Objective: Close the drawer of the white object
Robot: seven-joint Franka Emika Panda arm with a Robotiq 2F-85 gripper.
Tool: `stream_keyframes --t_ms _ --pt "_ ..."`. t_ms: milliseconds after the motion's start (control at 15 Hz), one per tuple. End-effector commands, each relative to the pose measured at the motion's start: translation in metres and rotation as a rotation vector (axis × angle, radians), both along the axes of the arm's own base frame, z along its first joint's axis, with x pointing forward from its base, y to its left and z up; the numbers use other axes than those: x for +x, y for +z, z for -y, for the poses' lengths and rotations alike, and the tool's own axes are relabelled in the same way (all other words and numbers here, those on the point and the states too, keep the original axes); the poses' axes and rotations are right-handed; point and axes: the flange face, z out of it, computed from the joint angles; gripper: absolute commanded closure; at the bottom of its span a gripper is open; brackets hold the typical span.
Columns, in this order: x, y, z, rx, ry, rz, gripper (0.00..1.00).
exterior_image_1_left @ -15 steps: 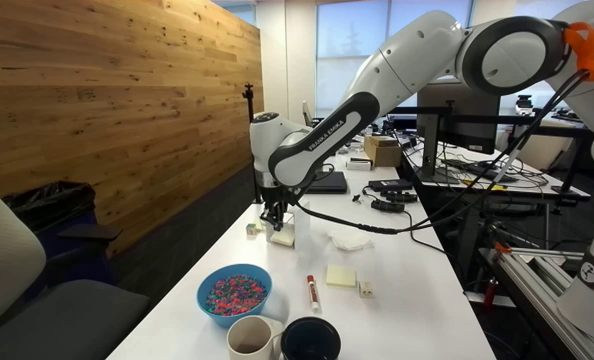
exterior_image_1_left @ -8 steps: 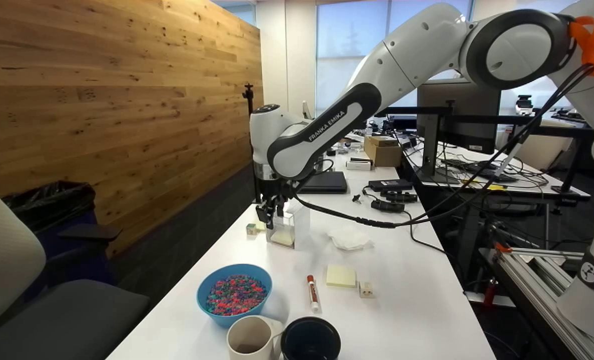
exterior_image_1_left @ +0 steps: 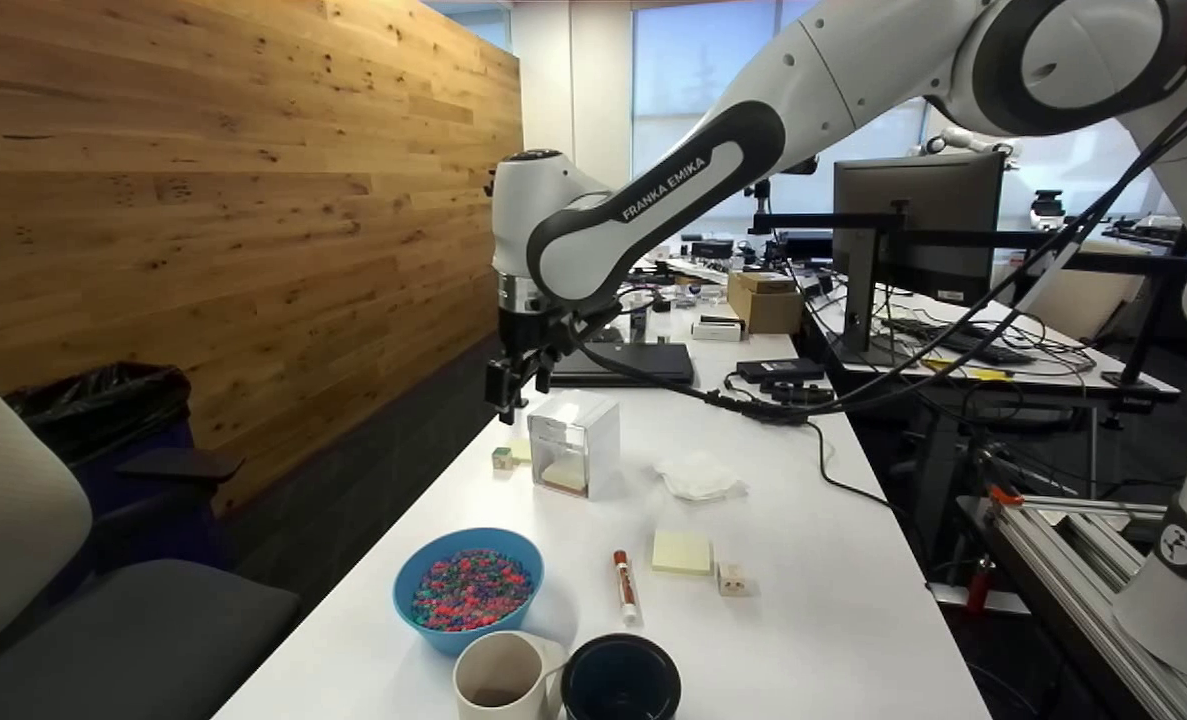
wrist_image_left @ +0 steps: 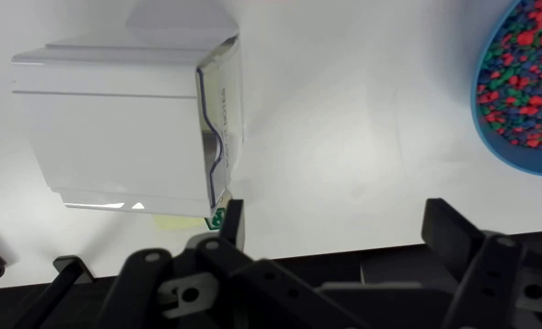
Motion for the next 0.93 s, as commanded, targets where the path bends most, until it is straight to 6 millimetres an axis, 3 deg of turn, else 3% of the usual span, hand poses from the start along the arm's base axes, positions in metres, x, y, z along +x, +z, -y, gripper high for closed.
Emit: stream_keyframes --t_ms 0,533,867 --pt "-0.013 0.017 -0.004 0.051 0.016 0.015 0.00" --pt "-0.038 0.032 -0.028 0.106 0.174 -0.055 0.00" --pt "-0.060 0.031 -0.057 0.142 0.200 -0.123 0.00"
